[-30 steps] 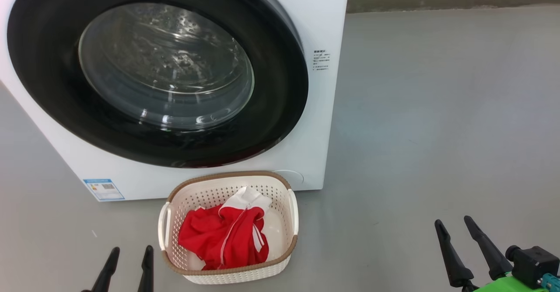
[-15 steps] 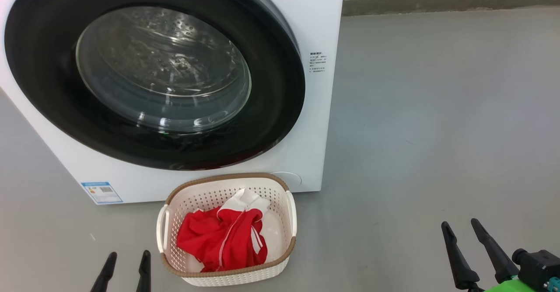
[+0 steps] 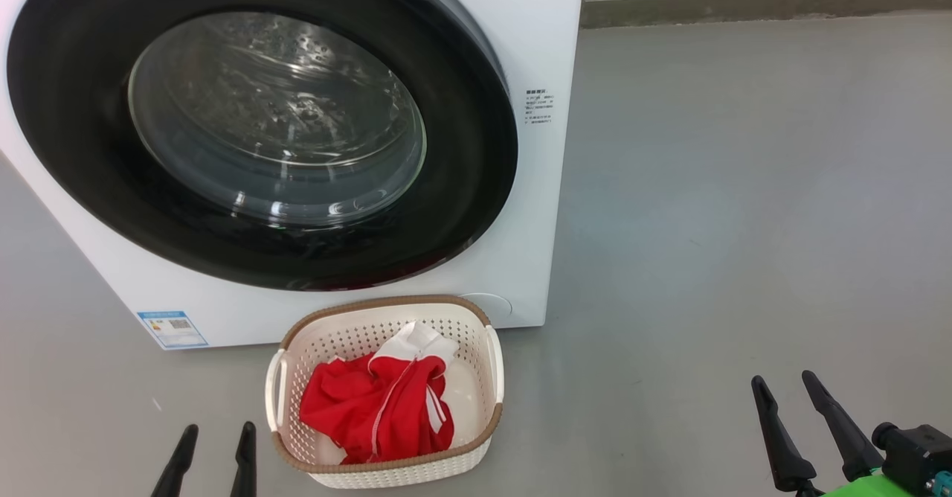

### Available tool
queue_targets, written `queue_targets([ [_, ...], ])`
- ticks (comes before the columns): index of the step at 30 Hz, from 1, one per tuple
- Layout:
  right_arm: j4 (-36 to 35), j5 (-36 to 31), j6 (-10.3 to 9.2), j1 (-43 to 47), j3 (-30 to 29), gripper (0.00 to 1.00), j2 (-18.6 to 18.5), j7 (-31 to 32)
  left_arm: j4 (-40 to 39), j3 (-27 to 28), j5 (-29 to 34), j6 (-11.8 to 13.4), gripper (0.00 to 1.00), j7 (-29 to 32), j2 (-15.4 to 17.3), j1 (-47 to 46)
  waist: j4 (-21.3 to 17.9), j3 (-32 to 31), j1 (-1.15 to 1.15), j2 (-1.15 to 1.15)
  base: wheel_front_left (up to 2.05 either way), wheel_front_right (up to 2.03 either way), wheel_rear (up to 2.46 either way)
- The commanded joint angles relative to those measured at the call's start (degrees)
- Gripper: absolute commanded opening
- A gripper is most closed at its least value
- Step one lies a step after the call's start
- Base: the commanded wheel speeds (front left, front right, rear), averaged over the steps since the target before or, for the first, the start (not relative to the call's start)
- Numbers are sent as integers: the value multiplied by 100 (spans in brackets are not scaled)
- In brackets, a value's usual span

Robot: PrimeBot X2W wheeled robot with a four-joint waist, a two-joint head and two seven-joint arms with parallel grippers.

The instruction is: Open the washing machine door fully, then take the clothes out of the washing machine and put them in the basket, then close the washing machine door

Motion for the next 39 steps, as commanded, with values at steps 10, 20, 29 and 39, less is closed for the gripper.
queue_targets([
  [10,-165,-75,-21,-46,76,100,-80,-36,-187,199,6,3,100,-70,63,-66,4,16,0,0,0,0,0],
  [20,393,98,1,-10,90,0,227,30,379,-34,-102,0,0,74,-179,-14,10,27,0,0,0,0,0],
  [29,361,574,-1,-88,30,0,258,176,376,-9,-650,0,0,222,-185,-94,27,26,2,0,0,0,0],
  [39,335,1099,-3,-191,-38,0,293,340,380,18,-1259,1,0,383,-192,-198,46,34,0,0,0,0,0],
])
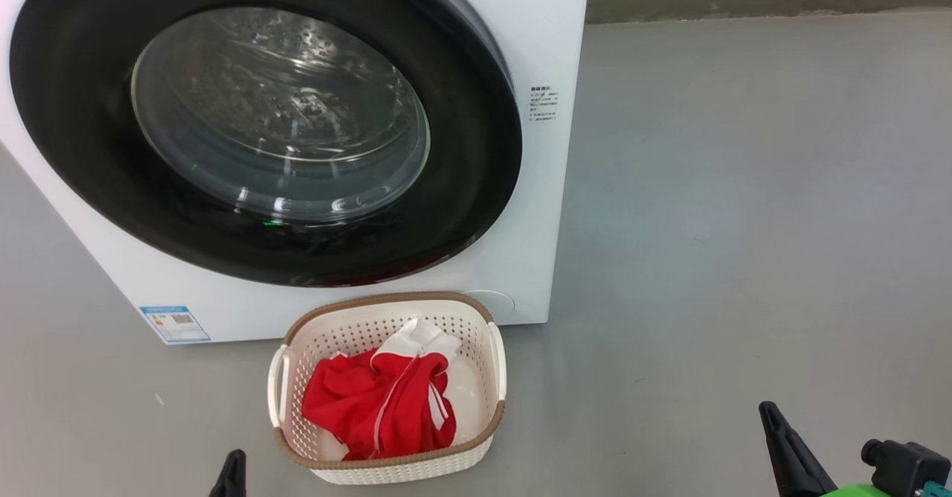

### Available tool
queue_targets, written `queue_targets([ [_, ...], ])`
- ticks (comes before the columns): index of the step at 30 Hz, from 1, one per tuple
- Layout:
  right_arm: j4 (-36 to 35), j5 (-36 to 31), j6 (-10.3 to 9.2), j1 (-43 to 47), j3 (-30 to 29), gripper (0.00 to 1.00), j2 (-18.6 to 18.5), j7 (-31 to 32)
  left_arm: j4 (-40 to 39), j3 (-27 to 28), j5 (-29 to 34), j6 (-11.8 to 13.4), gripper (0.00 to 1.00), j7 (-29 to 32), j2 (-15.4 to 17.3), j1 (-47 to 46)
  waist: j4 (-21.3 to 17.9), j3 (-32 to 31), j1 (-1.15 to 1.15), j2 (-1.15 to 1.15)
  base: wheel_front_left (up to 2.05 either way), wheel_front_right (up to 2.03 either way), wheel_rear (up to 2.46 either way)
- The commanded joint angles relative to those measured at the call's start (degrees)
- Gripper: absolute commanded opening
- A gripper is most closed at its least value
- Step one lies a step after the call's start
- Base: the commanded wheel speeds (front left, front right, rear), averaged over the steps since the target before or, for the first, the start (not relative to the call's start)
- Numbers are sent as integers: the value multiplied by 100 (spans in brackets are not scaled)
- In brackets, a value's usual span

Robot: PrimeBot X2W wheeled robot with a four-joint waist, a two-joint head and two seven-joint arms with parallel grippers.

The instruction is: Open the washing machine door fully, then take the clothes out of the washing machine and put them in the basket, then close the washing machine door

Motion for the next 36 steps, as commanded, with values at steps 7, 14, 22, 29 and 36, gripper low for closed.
queue_targets([
  [7,-170,465,-5,-246,-111,0,-17,130,-115,86,-520,0,0,115,52,-242,13,3,-1,0,0,0,0],
  [14,-191,832,-6,-313,-161,0,10,246,-114,106,-946,0,0,229,47,-311,26,6,-1,0,0,0,0],
  [22,-216,1249,-7,-391,-218,0,40,379,-112,130,-1433,0,0,359,42,-390,40,9,-1,0,0,0,0],
  [29,-237,1614,-9,-458,-270,0,67,496,-111,150,-1859,0,0,473,37,-458,53,12,-1,0,0,0,0],
  [36,-258,1977,-10,-526,-321,0,95,614,-110,171,-2283,0,0,587,33,-527,66,15,-1,0,0,0,0],
])
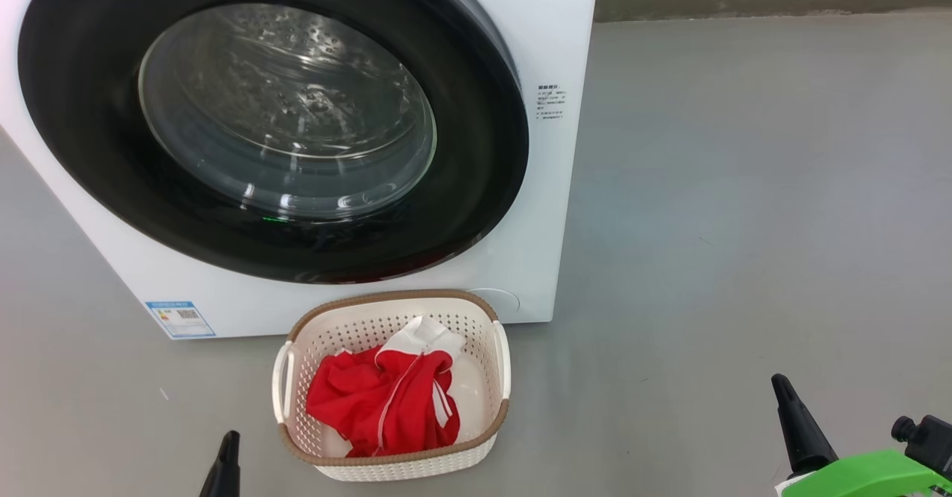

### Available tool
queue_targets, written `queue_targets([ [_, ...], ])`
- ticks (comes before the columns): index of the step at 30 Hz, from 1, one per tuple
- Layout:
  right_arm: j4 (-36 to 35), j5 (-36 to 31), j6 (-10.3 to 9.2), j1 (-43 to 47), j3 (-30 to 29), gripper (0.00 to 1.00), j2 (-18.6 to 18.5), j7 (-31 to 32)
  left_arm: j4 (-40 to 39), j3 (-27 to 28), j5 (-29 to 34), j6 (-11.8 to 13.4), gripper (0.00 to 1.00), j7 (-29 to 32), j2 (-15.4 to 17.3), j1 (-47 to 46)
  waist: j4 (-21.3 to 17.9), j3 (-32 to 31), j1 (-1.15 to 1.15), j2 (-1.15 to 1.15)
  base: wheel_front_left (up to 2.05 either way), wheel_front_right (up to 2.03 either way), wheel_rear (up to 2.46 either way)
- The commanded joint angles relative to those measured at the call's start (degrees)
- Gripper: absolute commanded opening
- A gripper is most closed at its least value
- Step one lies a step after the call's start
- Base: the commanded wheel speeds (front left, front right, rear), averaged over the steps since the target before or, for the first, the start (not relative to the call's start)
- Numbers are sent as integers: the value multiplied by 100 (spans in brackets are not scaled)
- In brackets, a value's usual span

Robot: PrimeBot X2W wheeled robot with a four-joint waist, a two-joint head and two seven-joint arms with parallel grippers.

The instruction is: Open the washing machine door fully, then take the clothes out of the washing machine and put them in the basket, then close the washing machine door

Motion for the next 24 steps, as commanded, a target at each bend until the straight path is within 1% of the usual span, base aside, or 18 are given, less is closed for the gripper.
queue_targets([
  [1,-166,165,-9,-266,-4,0,-59,33,-120,120,-174,0,0,30,51,-258,2,1,0,0,0,0,0],
  [24,-235,1358,-13,-488,-176,0,33,421,-116,188,-1572,1,0,404,35,-483,44,10,0,0,0,0,0],
])
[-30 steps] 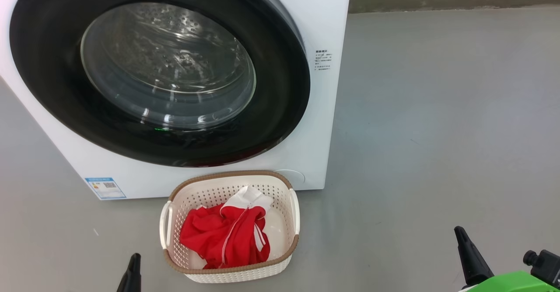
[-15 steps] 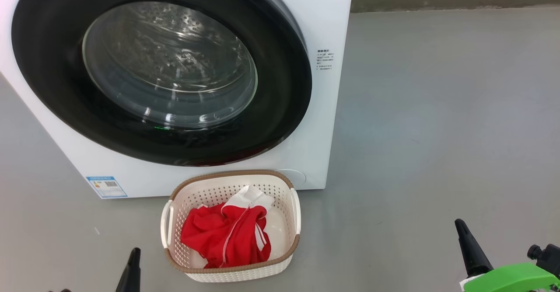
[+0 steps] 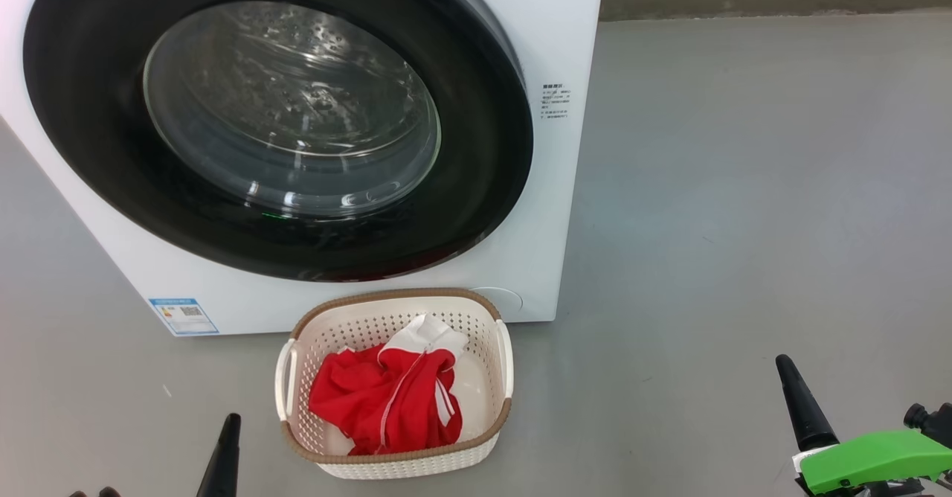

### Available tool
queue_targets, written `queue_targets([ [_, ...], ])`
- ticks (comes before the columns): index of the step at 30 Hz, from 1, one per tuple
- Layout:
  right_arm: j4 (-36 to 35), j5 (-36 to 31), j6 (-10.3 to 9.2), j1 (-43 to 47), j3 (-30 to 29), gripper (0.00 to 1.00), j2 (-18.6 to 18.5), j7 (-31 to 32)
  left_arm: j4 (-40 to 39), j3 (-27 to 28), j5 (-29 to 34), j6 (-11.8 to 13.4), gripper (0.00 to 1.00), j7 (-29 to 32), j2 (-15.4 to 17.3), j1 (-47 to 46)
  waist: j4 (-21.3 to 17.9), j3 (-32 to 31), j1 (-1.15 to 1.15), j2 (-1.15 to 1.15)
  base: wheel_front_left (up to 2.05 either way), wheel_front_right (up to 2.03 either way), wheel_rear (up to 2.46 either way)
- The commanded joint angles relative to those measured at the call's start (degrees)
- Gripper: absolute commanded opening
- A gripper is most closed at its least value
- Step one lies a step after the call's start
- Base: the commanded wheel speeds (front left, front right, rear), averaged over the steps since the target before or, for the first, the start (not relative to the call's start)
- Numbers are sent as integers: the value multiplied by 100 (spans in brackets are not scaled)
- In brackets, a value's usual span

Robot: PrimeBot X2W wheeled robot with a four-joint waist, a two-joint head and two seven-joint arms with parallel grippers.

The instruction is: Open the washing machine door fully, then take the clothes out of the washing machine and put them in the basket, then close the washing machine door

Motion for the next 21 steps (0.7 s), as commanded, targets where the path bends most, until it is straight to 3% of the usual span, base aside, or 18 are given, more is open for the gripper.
queue_targets([
  [1,-170,112,1,-265,18,0,-45,26,-124,157,-143,1,0,28,41,-268,1,0,0,0,0,0,0],
  [21,-230,1149,-2,-458,-134,0,37,366,-121,215,-1362,1,0,353,27,-465,37,9,0,0,0,0,0],
])
